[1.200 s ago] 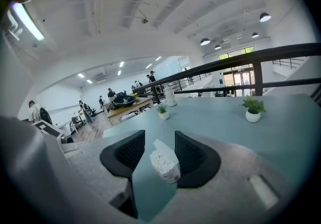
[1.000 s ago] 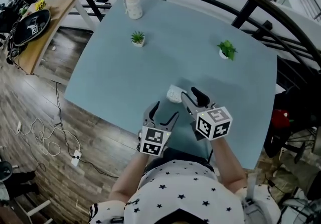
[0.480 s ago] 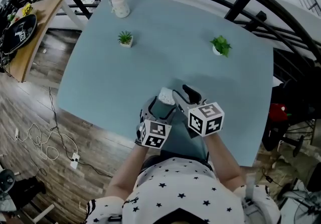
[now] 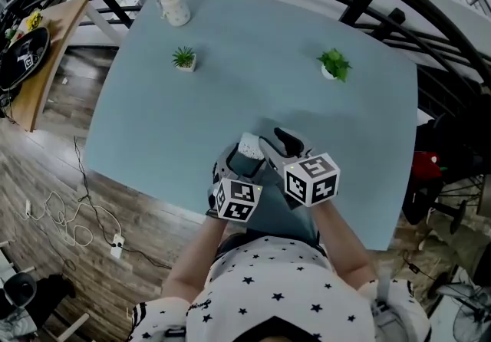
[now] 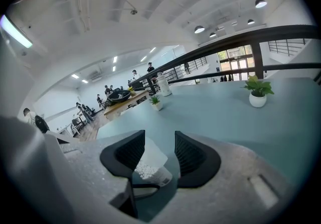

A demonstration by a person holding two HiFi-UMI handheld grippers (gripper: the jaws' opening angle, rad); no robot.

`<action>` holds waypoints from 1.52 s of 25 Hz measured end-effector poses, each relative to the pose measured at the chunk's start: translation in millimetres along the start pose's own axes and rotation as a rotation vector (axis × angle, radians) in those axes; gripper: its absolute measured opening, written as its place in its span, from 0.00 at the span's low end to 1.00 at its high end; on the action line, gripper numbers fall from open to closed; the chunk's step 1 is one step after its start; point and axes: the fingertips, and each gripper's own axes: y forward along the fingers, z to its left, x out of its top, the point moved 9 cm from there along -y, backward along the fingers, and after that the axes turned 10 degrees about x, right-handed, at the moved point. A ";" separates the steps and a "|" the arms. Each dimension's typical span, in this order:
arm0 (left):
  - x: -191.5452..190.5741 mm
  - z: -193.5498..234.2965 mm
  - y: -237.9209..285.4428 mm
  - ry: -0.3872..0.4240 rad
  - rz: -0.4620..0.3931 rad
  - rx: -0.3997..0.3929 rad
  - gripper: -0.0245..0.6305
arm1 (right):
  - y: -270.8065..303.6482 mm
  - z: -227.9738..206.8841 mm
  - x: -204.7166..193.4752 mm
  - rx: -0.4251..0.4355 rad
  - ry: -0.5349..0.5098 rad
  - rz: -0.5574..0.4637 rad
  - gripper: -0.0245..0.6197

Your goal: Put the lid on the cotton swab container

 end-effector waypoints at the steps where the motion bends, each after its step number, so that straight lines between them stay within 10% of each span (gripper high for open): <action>1: -0.1 0.0 0.2 -0.002 0.002 0.000 0.56 | 0.3 -0.1 -0.5 0.001 0.000 0.001 0.30; 38: -6.1 -0.6 2.5 -0.016 0.031 0.023 0.50 | 7.0 6.4 -34.2 0.027 0.012 0.106 0.30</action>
